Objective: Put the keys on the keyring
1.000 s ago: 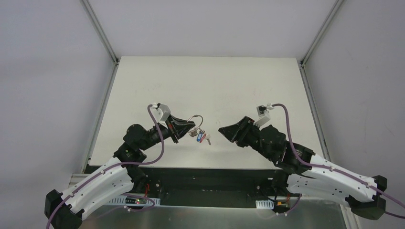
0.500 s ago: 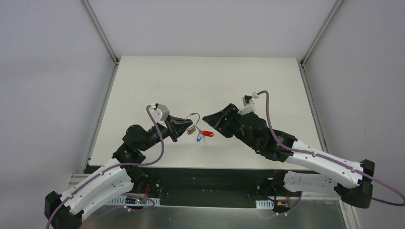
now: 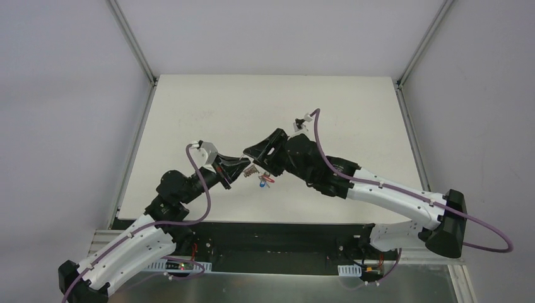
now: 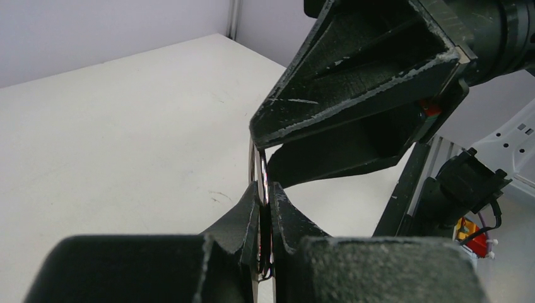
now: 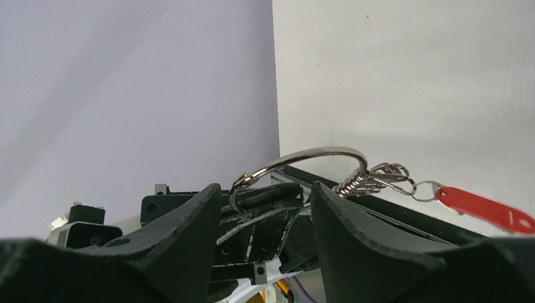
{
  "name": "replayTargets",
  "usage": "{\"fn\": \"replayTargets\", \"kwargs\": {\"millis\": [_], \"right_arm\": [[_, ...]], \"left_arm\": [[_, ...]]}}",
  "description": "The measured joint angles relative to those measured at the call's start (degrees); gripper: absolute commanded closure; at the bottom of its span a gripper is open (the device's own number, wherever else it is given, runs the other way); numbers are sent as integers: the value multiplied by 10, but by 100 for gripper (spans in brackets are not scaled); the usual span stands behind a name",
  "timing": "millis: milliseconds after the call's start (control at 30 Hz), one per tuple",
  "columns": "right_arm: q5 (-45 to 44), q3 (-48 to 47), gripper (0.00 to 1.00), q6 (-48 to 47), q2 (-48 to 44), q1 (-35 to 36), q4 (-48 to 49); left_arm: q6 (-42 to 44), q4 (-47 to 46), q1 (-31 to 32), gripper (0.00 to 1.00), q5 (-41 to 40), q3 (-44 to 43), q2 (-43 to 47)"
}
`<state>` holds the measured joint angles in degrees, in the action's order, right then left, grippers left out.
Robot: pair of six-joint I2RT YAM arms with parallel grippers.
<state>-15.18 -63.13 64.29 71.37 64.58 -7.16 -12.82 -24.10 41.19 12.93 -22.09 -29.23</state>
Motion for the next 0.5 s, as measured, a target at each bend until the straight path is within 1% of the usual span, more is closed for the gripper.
{"fn": "replayTargets", "kwargs": {"millis": [100,167,200,267,333,367,433,500], "right_arm": [[5,-9,44,3,15,0,9],[7,-16,50,3,24,0,12],[7,-21,56,4,29,0,14],[7,-31,78,1,39,0,17],[11,-36,97,-5,48,0,18],[12,-38,100,0,53,-1,20],[28,-45,100,7,64,-2,35],[35,-47,100,6,67,-4,36]], "left_arm": [[1,0,0,100,0,9,10],[1,0,0,100,0,15,16],[1,1,0,100,0,18,19],[1,1,0,100,0,23,23],[2,0,0,100,0,24,26],[3,0,0,100,-2,25,29],[6,4,0,100,-5,31,35],[8,7,0,97,-8,33,38]]}}
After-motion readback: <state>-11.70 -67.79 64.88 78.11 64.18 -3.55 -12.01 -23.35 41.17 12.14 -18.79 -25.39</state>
